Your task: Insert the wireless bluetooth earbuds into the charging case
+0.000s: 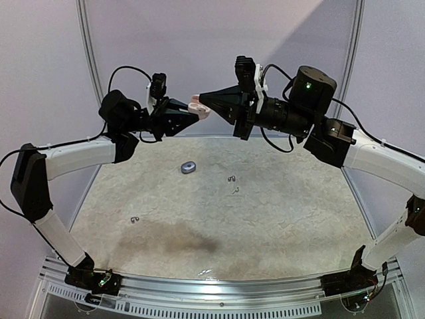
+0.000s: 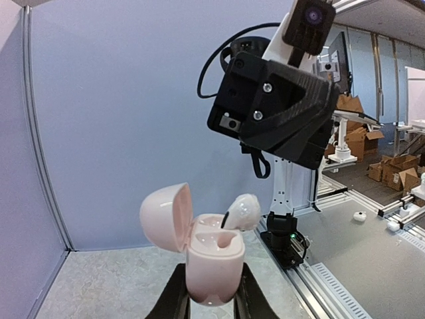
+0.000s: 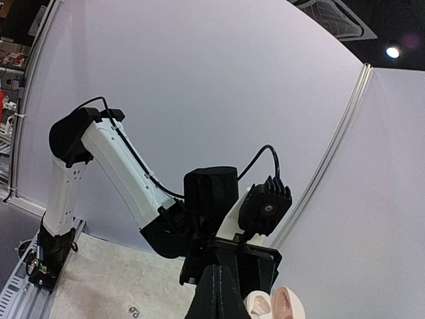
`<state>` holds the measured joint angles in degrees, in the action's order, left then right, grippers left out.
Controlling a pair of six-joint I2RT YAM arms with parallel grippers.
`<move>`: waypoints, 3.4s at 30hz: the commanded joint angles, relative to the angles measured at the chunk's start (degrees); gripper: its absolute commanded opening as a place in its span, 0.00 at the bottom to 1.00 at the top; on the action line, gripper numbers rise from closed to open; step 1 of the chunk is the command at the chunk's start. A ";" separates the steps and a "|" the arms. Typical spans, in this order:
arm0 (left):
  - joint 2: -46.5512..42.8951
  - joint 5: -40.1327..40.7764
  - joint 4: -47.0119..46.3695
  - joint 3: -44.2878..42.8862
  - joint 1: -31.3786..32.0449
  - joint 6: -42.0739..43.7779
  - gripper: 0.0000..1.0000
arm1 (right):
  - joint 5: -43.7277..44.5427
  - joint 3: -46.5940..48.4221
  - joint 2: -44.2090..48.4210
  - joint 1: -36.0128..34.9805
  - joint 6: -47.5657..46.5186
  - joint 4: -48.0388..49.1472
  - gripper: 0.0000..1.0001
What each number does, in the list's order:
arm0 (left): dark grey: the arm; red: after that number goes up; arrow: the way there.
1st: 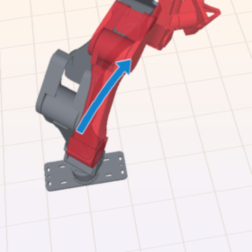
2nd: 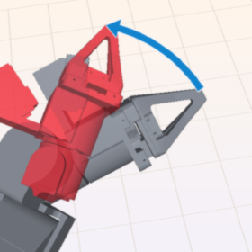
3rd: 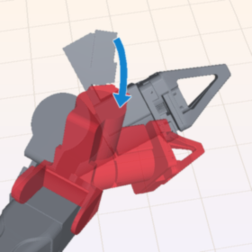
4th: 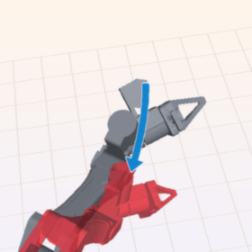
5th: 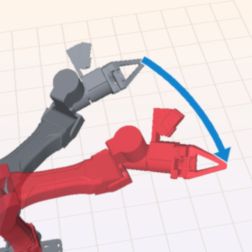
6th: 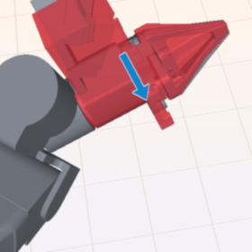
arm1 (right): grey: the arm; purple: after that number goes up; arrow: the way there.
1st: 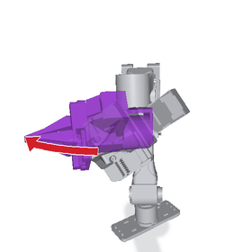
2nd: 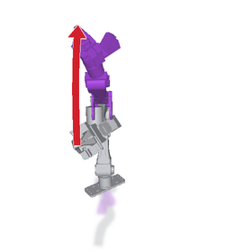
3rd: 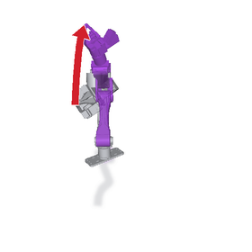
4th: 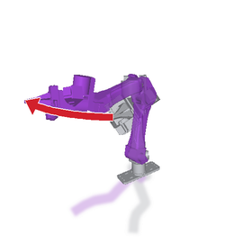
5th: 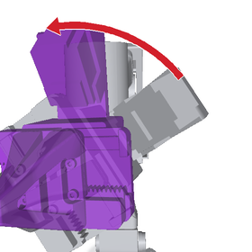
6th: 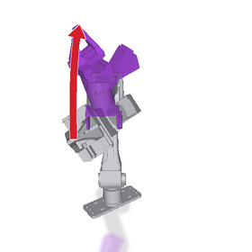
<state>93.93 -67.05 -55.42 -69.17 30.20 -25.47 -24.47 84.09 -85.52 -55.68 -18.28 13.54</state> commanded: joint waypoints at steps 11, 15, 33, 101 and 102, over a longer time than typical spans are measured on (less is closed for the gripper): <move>-0.51 1.70 1.88 1.39 -0.28 3.24 0.00 | 7.97 3.30 -4.24 0.25 -0.43 -6.88 0.00; -0.59 1.63 1.76 1.41 -0.27 3.30 0.00 | 8.55 3.53 -5.05 0.29 -0.96 -7.25 0.00; -0.38 1.12 1.23 1.40 -0.31 3.15 0.00 | 12.73 1.62 -2.24 2.10 1.68 -8.29 0.00; -3.76 22.86 -1.67 10.86 -0.09 29.58 0.00 | 28.81 6.30 -0.19 2.23 22.72 -7.42 0.48; -3.90 24.99 -2.60 11.62 0.17 32.11 0.00 | 31.75 6.59 -0.42 1.68 24.60 -9.29 0.48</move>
<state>92.16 -51.72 -55.07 -60.01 29.85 -4.60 -6.07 89.41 -87.48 -52.95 -2.63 7.99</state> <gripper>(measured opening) 0.189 0.477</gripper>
